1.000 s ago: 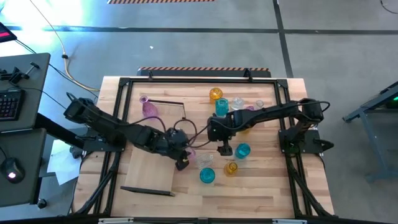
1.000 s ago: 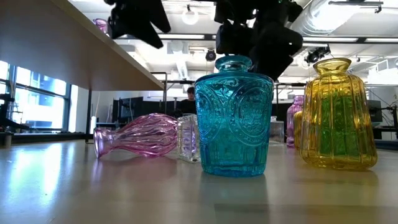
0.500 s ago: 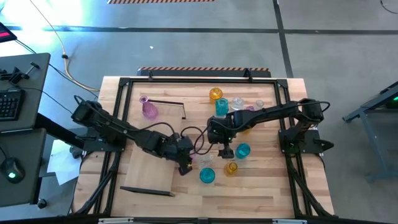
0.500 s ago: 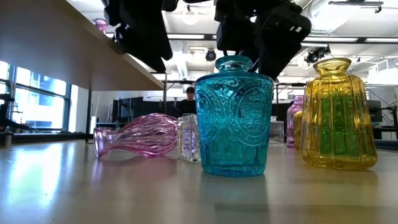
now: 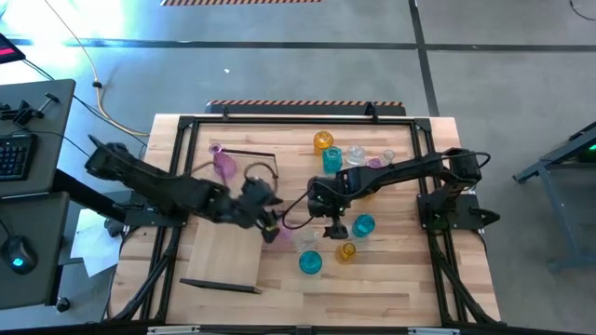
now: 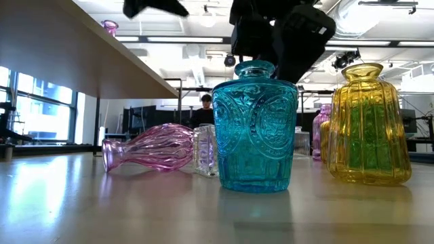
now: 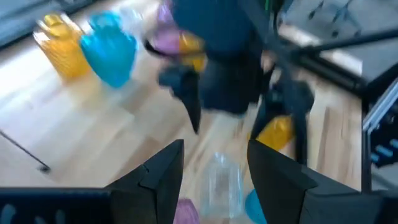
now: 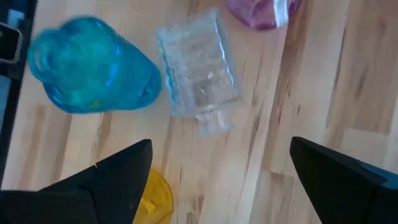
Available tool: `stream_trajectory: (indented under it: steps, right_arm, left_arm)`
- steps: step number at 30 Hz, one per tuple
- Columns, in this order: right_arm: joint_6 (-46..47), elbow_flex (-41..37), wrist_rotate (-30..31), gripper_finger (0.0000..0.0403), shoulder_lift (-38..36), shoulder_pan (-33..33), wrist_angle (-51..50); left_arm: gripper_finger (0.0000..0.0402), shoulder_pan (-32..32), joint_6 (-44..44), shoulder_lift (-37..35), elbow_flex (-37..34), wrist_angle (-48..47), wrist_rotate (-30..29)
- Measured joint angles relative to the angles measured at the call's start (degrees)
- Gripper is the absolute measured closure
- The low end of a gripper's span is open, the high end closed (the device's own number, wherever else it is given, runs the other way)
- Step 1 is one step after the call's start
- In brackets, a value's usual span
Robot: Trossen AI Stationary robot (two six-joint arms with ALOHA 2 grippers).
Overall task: Sort vases onto shelf
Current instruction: Put the bottom left transparent flower vase on the shelf
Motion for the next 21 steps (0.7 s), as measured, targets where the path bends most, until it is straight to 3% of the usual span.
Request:
stream_trajectory:
  steps: [8, 21]
  right_arm:
    - [4.55, 0.04, -0.60, 0.0037, 2.40, 1.53, 5.37]
    - [2.91, 0.02, -0.45, 0.0037, 7.92, 2.04, 3.90]
  left_arm:
    - [0.0232, 0.00, 4.84, -7.08, 0.07, 0.02, -1.24]
    - [0.0232, -0.04, 5.48, -8.22, 0.04, -0.07, 0.26]
